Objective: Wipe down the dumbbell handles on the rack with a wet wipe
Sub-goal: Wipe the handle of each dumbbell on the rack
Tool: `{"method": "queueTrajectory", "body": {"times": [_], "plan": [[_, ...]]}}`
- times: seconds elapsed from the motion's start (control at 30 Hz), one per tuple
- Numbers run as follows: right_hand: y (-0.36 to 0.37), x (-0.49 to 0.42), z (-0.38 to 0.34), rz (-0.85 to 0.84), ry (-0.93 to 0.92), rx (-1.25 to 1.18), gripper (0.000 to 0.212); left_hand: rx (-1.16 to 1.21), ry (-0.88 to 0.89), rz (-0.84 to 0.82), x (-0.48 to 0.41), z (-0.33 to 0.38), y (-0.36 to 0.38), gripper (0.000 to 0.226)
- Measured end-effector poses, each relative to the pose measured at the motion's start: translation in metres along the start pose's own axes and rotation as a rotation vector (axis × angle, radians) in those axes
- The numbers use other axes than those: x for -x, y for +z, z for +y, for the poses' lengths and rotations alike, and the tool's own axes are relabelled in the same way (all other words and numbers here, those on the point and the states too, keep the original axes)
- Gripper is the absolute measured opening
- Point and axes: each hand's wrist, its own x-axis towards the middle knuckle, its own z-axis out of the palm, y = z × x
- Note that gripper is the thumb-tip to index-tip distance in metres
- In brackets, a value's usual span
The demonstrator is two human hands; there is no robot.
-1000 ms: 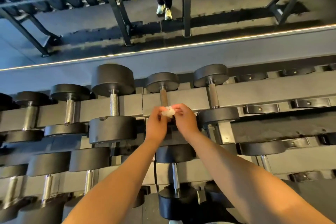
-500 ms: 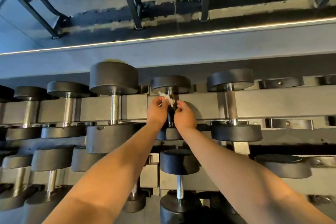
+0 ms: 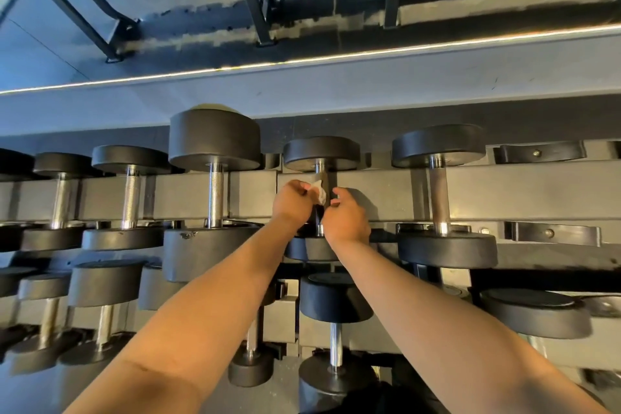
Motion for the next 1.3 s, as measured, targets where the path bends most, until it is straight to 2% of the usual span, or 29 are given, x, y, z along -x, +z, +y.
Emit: {"method": "queueTrajectory", "body": {"times": [0.17,0.23,0.3,0.43,0.5,0.77,1.0,1.1,1.2,1.3], "plan": [[0.001,0.002,-0.001,0.023,-0.006,-0.022,0.037,0.427,-0.116,0.148,-0.006,0.024,0.008,0.008],[0.002,0.002,-0.001,0.036,-0.014,-0.013,0.037,0.494,-0.183,0.131,-0.009,0.032,0.018,0.007],[0.003,0.002,0.001,0.047,-0.020,-0.009,0.037,0.528,-0.236,0.084,-0.009,0.033,0.026,0.015],[0.003,0.000,0.001,0.038,-0.004,0.003,0.039,0.463,-0.196,0.055,-0.012,0.029,0.021,0.009],[0.003,-0.001,0.001,0.023,0.006,0.001,0.041,0.387,-0.175,0.031,-0.013,0.023,0.012,0.018],[0.003,0.001,0.000,0.013,-0.011,0.025,0.041,-0.124,-0.038,-0.105,0.006,-0.017,0.006,0.019],[0.005,0.000,0.002,0.067,-0.011,-0.035,0.038,0.396,-0.153,0.070,-0.002,0.027,0.014,0.013],[0.005,0.000,0.003,0.074,-0.013,-0.036,0.038,0.279,-0.066,0.074,0.000,0.033,0.019,0.010],[0.004,-0.001,0.005,0.072,-0.010,-0.024,0.037,0.045,0.048,0.037,0.002,0.023,0.010,0.018],[0.004,-0.002,0.004,0.048,0.000,-0.027,0.038,-0.112,0.081,-0.031,0.009,0.008,0.003,0.020]]}}
